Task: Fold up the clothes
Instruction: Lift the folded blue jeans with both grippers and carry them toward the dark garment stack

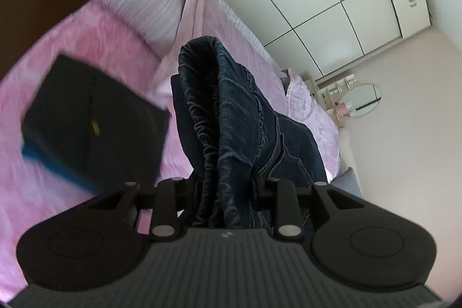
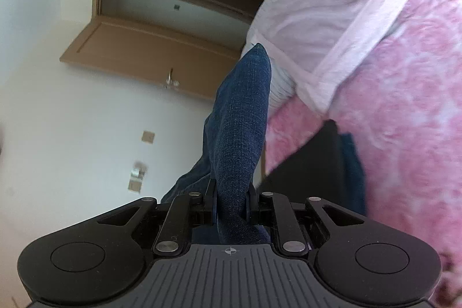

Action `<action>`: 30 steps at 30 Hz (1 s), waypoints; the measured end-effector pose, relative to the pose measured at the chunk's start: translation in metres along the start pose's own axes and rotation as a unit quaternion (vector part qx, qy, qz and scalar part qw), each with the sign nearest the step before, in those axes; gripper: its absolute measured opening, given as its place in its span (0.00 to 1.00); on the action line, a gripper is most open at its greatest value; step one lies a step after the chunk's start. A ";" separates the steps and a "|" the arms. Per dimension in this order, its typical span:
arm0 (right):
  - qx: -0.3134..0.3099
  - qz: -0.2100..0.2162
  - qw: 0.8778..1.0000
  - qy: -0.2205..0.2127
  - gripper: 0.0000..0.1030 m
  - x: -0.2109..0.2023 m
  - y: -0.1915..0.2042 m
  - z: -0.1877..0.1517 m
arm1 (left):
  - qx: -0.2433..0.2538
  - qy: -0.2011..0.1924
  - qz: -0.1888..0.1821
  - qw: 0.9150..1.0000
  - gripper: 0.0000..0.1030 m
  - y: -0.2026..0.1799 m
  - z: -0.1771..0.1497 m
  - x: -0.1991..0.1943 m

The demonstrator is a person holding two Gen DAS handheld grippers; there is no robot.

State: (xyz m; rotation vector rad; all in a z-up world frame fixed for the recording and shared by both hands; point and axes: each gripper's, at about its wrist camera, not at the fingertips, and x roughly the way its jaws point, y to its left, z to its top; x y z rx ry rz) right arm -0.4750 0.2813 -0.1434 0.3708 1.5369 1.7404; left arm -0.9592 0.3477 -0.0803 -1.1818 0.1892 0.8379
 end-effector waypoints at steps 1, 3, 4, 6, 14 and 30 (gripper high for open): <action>0.001 0.002 1.000 -0.006 0.15 0.015 0.004 -0.001 | 0.005 0.001 -0.001 1.000 0.25 0.010 0.014 0.001; -0.003 0.003 1.000 -0.016 0.15 0.046 0.007 -0.002 | 0.018 0.002 -0.003 1.000 0.25 0.028 0.039 0.003; -0.005 0.004 1.000 -0.020 0.15 0.060 0.007 -0.001 | 0.022 0.003 -0.005 1.000 0.25 0.037 0.050 0.005; -0.005 0.000 1.000 -0.021 0.15 0.084 0.003 0.001 | 0.025 0.009 -0.007 1.000 0.25 0.056 0.068 0.013; 0.014 -0.048 0.999 -0.005 0.15 0.152 -0.031 -0.007 | 0.006 0.043 0.005 0.999 0.25 0.132 0.097 0.052; 0.053 -0.109 0.993 0.014 0.15 0.204 -0.095 -0.026 | -0.008 0.088 0.023 0.996 0.25 0.215 0.094 0.104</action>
